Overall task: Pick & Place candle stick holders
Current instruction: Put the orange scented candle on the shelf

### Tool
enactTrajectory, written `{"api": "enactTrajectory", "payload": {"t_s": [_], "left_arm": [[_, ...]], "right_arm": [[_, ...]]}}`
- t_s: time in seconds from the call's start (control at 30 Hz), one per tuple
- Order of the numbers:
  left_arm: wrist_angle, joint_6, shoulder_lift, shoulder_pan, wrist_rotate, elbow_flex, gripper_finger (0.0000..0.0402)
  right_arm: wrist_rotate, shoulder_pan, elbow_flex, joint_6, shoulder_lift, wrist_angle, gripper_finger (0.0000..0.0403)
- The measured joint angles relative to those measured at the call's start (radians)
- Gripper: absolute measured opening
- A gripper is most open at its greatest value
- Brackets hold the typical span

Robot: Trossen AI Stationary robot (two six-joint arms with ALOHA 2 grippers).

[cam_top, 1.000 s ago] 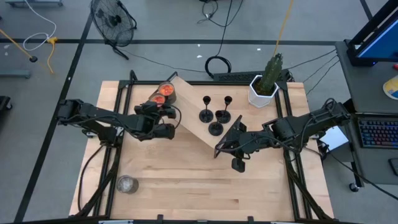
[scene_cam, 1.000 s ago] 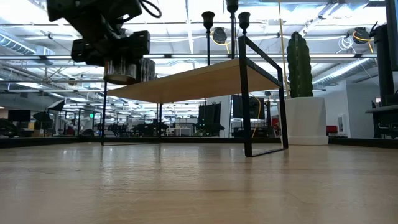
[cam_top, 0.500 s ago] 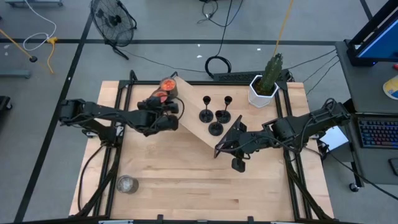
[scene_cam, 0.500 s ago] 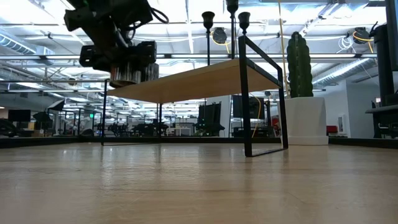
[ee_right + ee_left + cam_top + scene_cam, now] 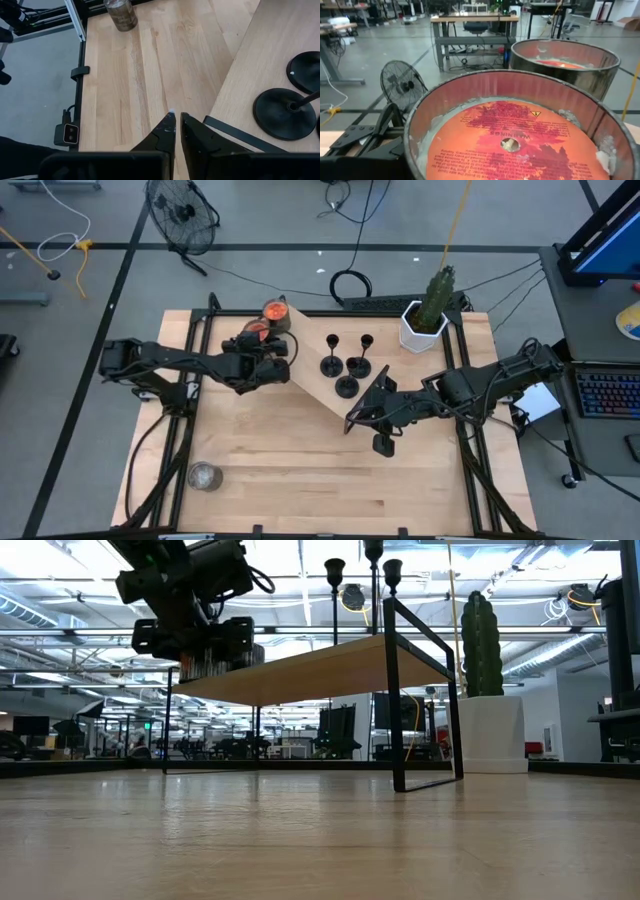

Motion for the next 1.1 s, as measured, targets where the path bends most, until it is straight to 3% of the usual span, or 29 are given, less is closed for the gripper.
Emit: {"api": "enactTrajectory", "payload": {"t_s": [0.17,0.3,0.43,0.57,0.7,0.93,1.1], "left_arm": [[0.001,-0.005,0.002,0.0,0.001,0.0,0.035],[-0.002,-0.003,0.004,0.0,0.019,0.0,0.0384],[-0.001,-0.003,0.004,0.0,0.021,0.0,0.0352],[-0.001,-0.002,0.004,0.0,0.012,0.0,0.0352],[0.001,0.009,0.003,0.0,-0.005,0.0,0.0385],[0.001,0.03,0.002,0.0,-0.017,0.0,0.0353],[0.001,0.027,0.002,0.0,-0.033,0.0,0.0388]], "right_arm": [[0.0,0.0,0.0,0.0,0.0,0.0,0.0018],[0.0,0.0,0.0,0.0,0.0,0.0,0.0018],[0.0,0.0,0.0,0.0,0.0,0.0,0.0018],[0.0,0.0,0.0,0.002,0.0,0.0,0.0018],[0.0,0.0,0.0,0.003,0.0,0.001,0.0018],[-0.003,0.0,0.0,0.003,0.0,0.007,0.0018],[-0.004,0.0,0.0,0.002,0.0,0.008,0.0018]]}}
